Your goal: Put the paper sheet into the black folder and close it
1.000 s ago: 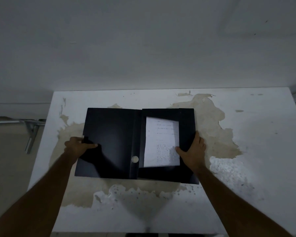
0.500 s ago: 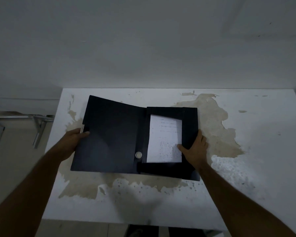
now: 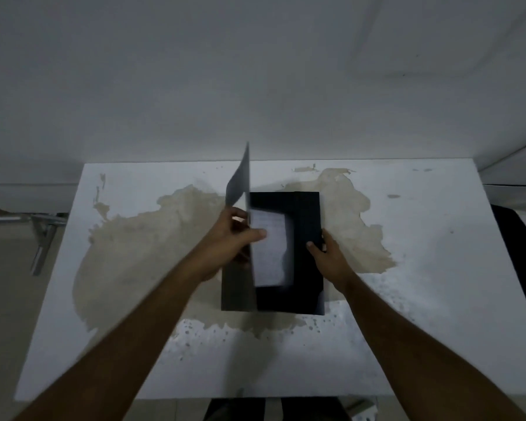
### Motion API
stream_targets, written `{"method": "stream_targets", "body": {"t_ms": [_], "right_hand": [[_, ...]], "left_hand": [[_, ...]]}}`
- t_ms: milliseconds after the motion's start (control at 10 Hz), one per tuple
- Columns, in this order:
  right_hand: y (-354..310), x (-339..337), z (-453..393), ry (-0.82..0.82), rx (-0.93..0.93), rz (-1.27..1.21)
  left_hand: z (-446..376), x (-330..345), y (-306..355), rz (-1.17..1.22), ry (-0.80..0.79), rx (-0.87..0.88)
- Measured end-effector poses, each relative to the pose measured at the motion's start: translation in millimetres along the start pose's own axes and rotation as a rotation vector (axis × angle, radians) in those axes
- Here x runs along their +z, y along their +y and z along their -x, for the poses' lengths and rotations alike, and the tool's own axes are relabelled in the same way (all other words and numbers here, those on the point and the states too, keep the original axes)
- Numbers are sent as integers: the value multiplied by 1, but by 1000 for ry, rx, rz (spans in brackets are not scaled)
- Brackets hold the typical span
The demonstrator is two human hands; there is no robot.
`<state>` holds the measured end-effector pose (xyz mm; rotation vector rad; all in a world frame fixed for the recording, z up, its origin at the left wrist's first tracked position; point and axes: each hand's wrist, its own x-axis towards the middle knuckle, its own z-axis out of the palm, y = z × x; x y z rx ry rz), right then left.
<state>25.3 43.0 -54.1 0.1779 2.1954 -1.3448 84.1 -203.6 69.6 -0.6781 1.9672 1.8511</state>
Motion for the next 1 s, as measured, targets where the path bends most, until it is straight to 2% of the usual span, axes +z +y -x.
{"method": "stream_targets", "body": {"t_ms": [100, 200, 300, 400, 600, 800, 900, 1000], "right_hand": [[-14, -8, 7, -70, 101, -173], [-13, -17, 4, -82, 182, -248], [-9, -21, -1, -67, 223, -283], [-5, -18, -2, -26, 182, -243], [-7, -7, 3, -3, 54, -160], [-16, -7, 5, -1, 11, 49], [-34, -13, 1, 67, -34, 256], [-61, -23, -4, 96, -172, 443]], "left_hand": [[-19, 64, -14, -70, -30, 39], [-38, 117, -33, -207, 48, 58], [-58, 147, -55, -346, 150, 74], [-70, 160, -77, -416, 115, 64], [-74, 159, -97, -510, 52, 144], [-67, 126, -70, -433, -180, 81], [-66, 91, -53, -551, -126, 114], [-64, 55, -27, -654, 9, 208]]}}
